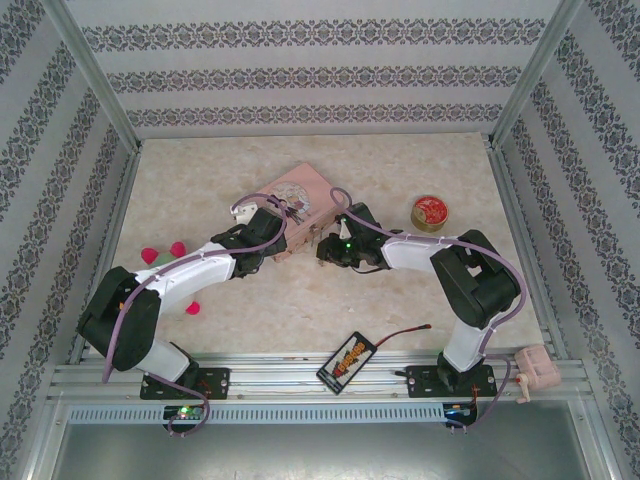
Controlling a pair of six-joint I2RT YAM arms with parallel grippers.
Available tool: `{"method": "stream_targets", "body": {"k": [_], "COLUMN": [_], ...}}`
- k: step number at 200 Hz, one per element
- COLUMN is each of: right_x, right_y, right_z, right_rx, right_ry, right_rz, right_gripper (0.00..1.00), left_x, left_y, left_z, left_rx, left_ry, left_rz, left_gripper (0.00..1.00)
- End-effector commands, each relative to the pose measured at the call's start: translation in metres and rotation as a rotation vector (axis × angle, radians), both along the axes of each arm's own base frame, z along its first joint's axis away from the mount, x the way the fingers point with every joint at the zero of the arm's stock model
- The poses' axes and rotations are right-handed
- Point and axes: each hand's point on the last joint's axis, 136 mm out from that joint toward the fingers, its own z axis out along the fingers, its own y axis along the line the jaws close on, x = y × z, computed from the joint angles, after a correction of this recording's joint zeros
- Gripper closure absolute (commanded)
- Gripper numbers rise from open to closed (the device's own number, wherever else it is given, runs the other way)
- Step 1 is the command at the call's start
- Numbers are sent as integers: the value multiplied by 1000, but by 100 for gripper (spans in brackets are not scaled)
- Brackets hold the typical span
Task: Unlock the padlock with the key
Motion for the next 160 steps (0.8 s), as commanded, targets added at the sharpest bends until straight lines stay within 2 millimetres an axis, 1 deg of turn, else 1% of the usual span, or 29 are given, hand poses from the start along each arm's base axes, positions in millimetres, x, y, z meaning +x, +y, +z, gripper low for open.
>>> {"method": "stream_targets", "body": {"k": [1, 67, 122, 160], "right_x": [15, 19, 29, 32], "right_y": [-1, 2, 2, 3], "right_z": [19, 21, 25, 25], "right_rx": [51, 75, 108, 118], "right_ry": [-63, -67, -79, -75], "right_rz": [-45, -63, -97, -102], "right_gripper": [100, 100, 100, 100], "left_x": [-9, -10, -11, -11], "left_y": [12, 12, 12, 12], "left_z": [-6, -7, -8, -7], "left_rx": [40, 34, 33, 36], "left_ry": [30, 32, 39, 39], "left_rz": [26, 28, 27, 25], "left_gripper": [1, 1, 1, 1]}}
